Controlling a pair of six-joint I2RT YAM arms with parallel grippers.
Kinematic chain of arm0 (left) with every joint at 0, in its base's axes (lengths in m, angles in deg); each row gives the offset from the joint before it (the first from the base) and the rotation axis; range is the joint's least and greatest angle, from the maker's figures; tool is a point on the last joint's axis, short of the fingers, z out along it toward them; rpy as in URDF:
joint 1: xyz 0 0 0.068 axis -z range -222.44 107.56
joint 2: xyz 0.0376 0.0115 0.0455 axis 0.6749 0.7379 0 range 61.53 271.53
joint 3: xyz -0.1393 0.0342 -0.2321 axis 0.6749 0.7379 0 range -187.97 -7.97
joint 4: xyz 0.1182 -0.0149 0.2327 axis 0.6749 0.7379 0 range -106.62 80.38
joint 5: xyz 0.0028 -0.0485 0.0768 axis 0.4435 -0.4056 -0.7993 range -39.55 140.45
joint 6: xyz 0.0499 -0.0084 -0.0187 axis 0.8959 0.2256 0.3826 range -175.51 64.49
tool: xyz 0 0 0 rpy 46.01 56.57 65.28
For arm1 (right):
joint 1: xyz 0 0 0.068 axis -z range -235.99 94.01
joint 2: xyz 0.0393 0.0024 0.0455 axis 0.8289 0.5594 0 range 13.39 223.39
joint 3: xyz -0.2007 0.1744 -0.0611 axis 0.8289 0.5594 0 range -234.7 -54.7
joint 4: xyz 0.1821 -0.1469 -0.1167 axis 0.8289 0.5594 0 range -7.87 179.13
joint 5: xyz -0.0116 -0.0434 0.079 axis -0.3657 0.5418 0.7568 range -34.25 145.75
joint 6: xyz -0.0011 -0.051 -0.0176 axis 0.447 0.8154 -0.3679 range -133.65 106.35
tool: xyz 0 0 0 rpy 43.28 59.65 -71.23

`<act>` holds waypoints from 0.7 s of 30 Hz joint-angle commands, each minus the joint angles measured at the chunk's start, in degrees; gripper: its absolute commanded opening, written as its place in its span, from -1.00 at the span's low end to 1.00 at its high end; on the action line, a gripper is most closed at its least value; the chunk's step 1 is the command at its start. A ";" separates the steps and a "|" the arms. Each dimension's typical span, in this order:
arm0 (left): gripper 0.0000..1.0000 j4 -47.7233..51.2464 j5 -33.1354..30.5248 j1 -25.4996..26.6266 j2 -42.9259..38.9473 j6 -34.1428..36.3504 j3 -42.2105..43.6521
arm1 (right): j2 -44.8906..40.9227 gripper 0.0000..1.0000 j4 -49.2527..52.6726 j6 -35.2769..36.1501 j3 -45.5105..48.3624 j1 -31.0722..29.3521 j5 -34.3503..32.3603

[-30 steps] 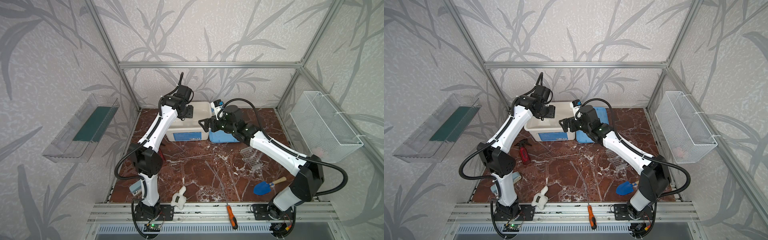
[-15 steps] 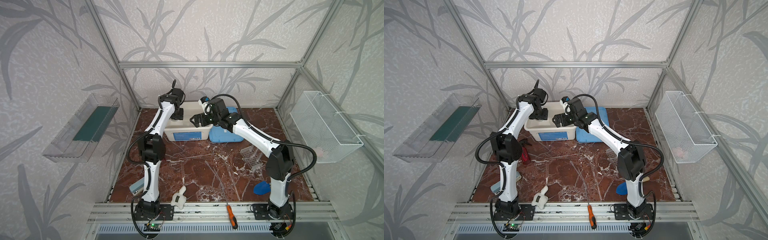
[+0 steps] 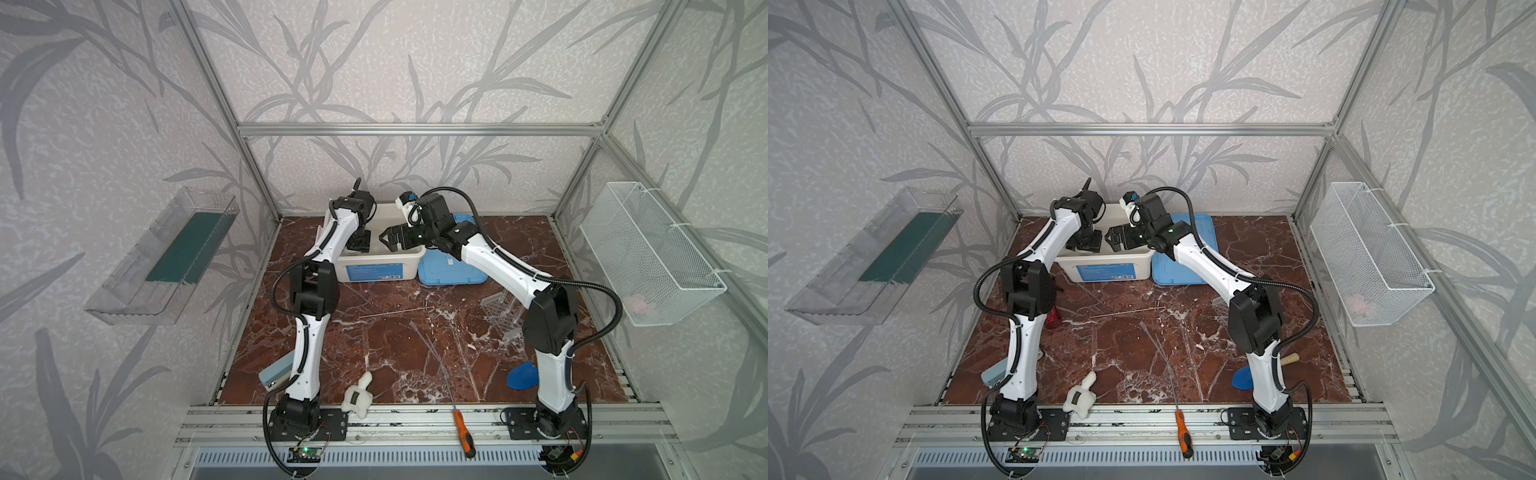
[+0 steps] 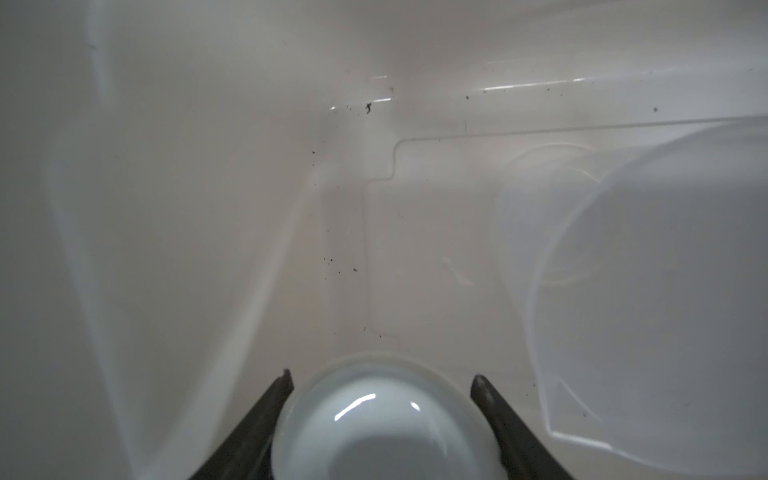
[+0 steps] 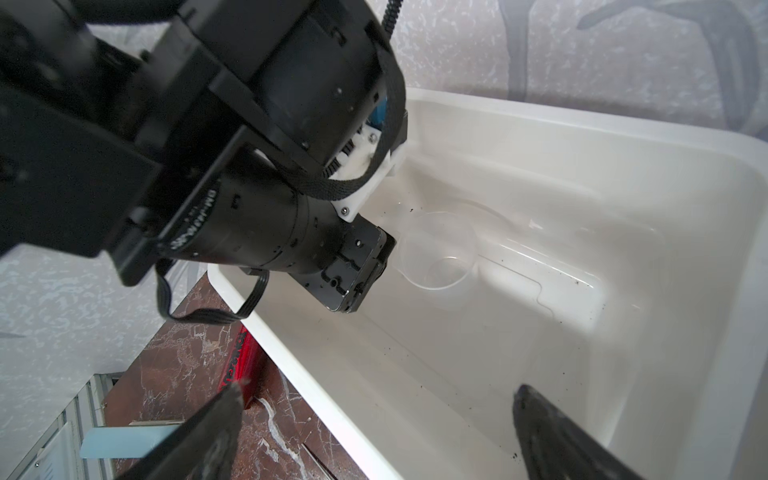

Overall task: Organize the chemistry lab equipment
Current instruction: 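Lower the dish onto the bin floor and open the left gripper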

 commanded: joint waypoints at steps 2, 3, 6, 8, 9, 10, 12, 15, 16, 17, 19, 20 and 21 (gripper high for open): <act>-0.03 0.85 0.58 -0.21 0.87 -0.02 0.49 | 1.17 0.98 0.16 0.01 -1.95 0.23 1.08; -0.04 0.32 0.97 -0.29 0.95 -0.20 1.11 | 1.32 0.98 0.22 -0.09 -2.09 0.23 1.18; -0.04 -0.75 1.77 -0.56 0.89 -1.18 2.87 | 1.49 0.99 0.47 0.14 -2.12 0.22 0.95; -0.03 -1.85 1.88 -0.65 0.47 -1.59 4.26 | 1.51 0.99 0.47 0.27 -1.86 0.23 0.41; -0.04 -2.16 1.95 -0.82 0.36 -2.07 4.58 | 1.42 0.99 0.26 0.36 -1.73 0.23 0.43; -0.03 -2.27 2.00 -0.91 0.44 -2.42 4.72 | 1.42 0.99 0.22 0.37 -1.67 0.18 0.38; -0.03 -2.62 2.50 -0.92 0.91 -2.76 4.98 | 1.46 0.99 0.18 0.29 -1.68 0.22 0.45; -0.03 -2.71 1.99 -0.91 1.55 -2.92 5.76 | 1.60 0.99 0.21 0.19 -1.69 0.22 0.58; -0.03 -2.74 2.04 -0.91 1.55 -2.93 6.13 | 1.59 0.99 0.20 0.27 -1.70 0.23 0.49; -0.03 -3.10 2.12 -0.91 1.43 -2.93 6.61 | 1.61 0.99 0.25 0.30 -1.73 0.21 0.43; -0.02 -4.48 2.19 -0.91 1.10 -3.00 8.22 | 1.71 0.99 0.18 0.36 -1.64 0.23 0.26; -0.01 -5.04 2.14 -0.99 1.18 -3.09 8.72 | 1.77 0.99 0.20 0.29 -1.68 0.16 0.20; 0.00 -5.43 2.25 -0.98 1.28 -3.34 9.00 | 1.84 0.99 0.01 0.11 -1.63 0.23 0.20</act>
